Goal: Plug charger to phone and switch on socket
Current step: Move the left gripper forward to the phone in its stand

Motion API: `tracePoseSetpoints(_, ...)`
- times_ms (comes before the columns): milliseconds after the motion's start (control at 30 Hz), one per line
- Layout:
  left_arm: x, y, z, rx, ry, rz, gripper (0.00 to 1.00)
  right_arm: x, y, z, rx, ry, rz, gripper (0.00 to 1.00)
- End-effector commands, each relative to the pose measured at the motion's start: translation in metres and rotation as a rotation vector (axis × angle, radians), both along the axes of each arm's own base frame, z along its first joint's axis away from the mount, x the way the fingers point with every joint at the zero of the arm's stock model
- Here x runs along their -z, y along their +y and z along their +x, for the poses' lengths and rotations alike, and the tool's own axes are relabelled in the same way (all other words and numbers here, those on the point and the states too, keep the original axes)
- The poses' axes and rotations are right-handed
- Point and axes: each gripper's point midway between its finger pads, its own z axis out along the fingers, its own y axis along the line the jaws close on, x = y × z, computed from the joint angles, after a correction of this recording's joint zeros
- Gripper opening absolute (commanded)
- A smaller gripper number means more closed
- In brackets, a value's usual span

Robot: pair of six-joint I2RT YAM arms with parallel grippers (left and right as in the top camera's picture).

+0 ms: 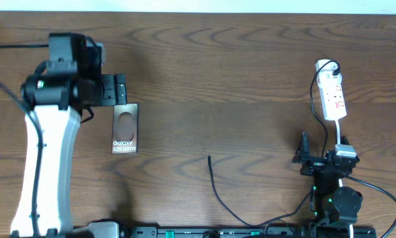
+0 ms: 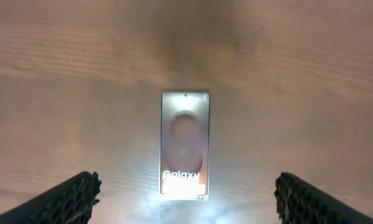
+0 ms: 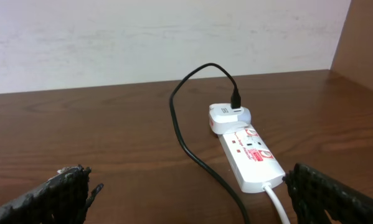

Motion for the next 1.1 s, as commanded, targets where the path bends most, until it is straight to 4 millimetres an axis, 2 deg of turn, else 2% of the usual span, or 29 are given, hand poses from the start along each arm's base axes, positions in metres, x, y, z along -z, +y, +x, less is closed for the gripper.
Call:
tracePoseSetpoints(0, 0.022, -0.002, 0.000, 0.050, 0.120, 0.008, 0.92, 0.000, 0.000, 0.000, 0.003, -0.002, 0.012, 0.99)
tracePoseSetpoints(133, 0.056, -0.003, -0.011, 0.052, 0.288, -0.001, 0.92, 0.000, 0.000, 0.000, 0.003, -0.002, 0.012, 0.99)
tracePoseSetpoints(267, 0.069, -0.003, -0.012, 0.052, 0.339, -0.004, 0.92, 0.000, 0.000, 0.000, 0.003, -0.002, 0.012, 0.99)
tracePoseSetpoints(300, 0.070, -0.003, -0.012, 0.053, 0.342, -0.004, 0.81, 0.000, 0.000, 0.000, 0.003, -0.002, 0.012, 0.99)
tracePoseSetpoints(333, 0.070, -0.003, -0.011, 0.053, 0.339, -0.004, 0.28, 0.000, 0.000, 0.000, 0.003, -0.002, 0.012, 0.99)
tracePoseSetpoints(367, 0.070, -0.003, -0.010, 0.053, 0.335, -0.004, 0.15, 0.000, 0.000, 0.000, 0.003, -0.002, 0.012, 0.99)
tracePoseSetpoints(400, 0.070, -0.003, -0.008, 0.052, 0.328, -0.003, 0.11, 0.000, 0.000, 0.000, 0.003, -0.002, 0.012, 0.99)
tracePoseSetpoints(433, 0.070, -0.003, -0.007, 0.052, 0.325, -0.003, 0.17, 0.000, 0.000, 0.000, 0.003, -0.002, 0.012, 0.99)
tracePoseSetpoints(467, 0.070, -0.003, -0.007, 0.052, 0.323, -0.003, 0.72, 0.000, 0.000, 0.000, 0.003, -0.002, 0.012, 0.99)
tracePoseSetpoints(500, 0.070, -0.003, -0.007, 0.052, 0.324, -0.004, 0.98, 0.000, 0.000, 0.000, 0.003, -0.002, 0.012, 0.99)
tracePoseSetpoints(733, 0.071, -0.003, -0.006, 0.052, 0.323, -0.004, 0.98, 0.000, 0.000, 0.000, 0.003, -0.002, 0.012, 0.99)
tracePoseSetpoints(833, 0.079, -0.003, -0.006, 0.052, 0.344, -0.004, 0.98, 0.000, 0.000, 0.000, 0.003, -0.002, 0.012, 0.99)
tracePoseSetpoints(967, 0.109, -0.003, -0.011, 0.053, 0.415, -0.008, 0.98, 0.000, 0.000, 0.000, 0.003, -0.002, 0.012, 0.99)
tracePoseSetpoints(1067, 0.124, -0.003, -0.010, 0.053, 0.445, -0.010, 0.98, 0.000, 0.000, 0.000, 0.003, -0.002, 0.012, 0.99)
